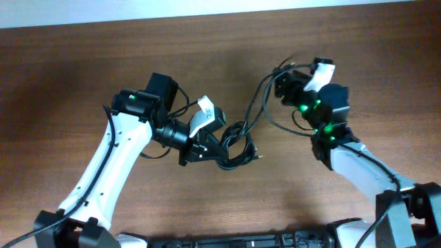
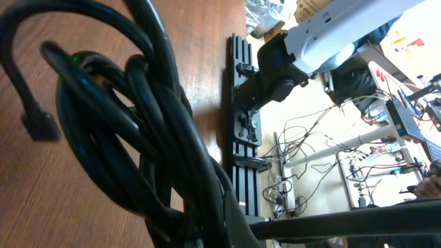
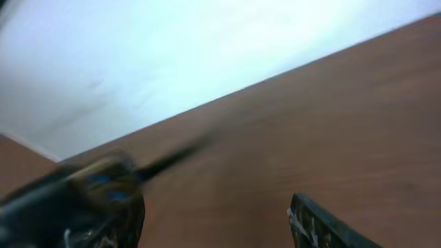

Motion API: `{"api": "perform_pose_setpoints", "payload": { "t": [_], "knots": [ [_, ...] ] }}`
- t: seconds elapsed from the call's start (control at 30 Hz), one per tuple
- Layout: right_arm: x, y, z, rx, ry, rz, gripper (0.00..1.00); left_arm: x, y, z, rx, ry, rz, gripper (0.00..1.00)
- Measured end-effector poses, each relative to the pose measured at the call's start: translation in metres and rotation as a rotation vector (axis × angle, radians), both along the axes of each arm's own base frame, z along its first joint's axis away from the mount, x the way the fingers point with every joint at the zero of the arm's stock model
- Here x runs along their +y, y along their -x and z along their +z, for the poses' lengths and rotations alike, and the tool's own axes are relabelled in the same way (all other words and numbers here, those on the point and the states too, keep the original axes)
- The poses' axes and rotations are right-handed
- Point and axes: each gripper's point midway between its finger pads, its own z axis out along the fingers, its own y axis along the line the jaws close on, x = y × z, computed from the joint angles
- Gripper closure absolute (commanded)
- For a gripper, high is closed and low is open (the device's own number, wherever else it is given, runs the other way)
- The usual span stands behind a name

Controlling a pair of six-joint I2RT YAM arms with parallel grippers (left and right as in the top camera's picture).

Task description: Untangle cables

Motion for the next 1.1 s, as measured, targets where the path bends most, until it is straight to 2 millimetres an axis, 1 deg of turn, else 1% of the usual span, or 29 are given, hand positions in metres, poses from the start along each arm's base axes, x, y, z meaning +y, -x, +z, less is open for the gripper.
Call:
{"api": "perform_pose_setpoints", "payload": {
  "t": [0.03,0.1,0.17,0.27,0.33,0.4,0.57,0.63,0.7,0.77,0.83,0.9,1.0,1.07,1.1],
  "knots": [
    [-0.007,0.000,-0.005,0.022,0.004,-0.019,0.28,0.002,-0.001,-0.001,-0.004,-0.008,0.003,1.00],
    [-0.008,0.002,-0.012,0.052,0.008,-0.019,0.26,0.011,-0.008,-0.007,-0.020,-0.047,0.027,1.00],
    [-0.005,0.006,-0.022,0.097,0.006,-0.002,0.23,0.021,-0.014,-0.017,-0.040,-0.113,0.045,1.00],
    [0.002,0.012,-0.031,0.144,-0.005,0.044,0.20,0.032,-0.018,-0.031,-0.047,-0.215,0.067,1.00],
    [0.007,0.017,-0.037,0.177,-0.012,0.076,0.18,0.038,-0.019,-0.037,-0.041,-0.273,0.084,1.00],
    [0.009,0.020,-0.041,0.198,-0.018,0.088,0.13,0.040,-0.020,-0.040,-0.042,-0.294,0.089,1.00],
    [0.011,0.021,-0.041,0.199,-0.019,0.096,0.00,0.040,-0.028,-0.042,-0.076,-0.302,0.103,1.00],
    [0.011,0.018,-0.036,0.173,-0.022,0.099,0.00,0.041,-0.030,-0.043,-0.081,-0.307,0.106,1.00],
    [0.013,0.013,-0.022,0.113,-0.027,0.104,0.00,0.041,-0.030,-0.043,-0.082,-0.311,0.106,1.00],
    [0.022,0.016,-0.018,0.101,-0.045,0.161,0.00,0.045,-0.031,-0.047,-0.091,-0.344,0.110,1.00],
    [0.036,0.024,-0.016,0.106,-0.073,0.255,0.01,0.051,-0.036,-0.052,-0.106,-0.391,0.126,1.00],
    [0.047,0.032,-0.014,0.117,-0.107,0.322,0.02,0.057,-0.041,-0.057,-0.124,-0.438,0.144,1.00],
    [0.058,0.041,-0.012,0.183,-0.228,0.374,0.02,0.061,-0.044,-0.060,-0.133,-0.466,0.153,1.00],
    [0.070,0.053,-0.009,0.232,-0.311,0.449,0.02,0.062,-0.045,-0.061,-0.139,-0.473,0.154,1.00],
    [0.082,0.067,-0.008,0.278,-0.358,0.532,0.02,0.062,-0.046,-0.061,-0.145,-0.476,0.156,1.00]
  ]
}}
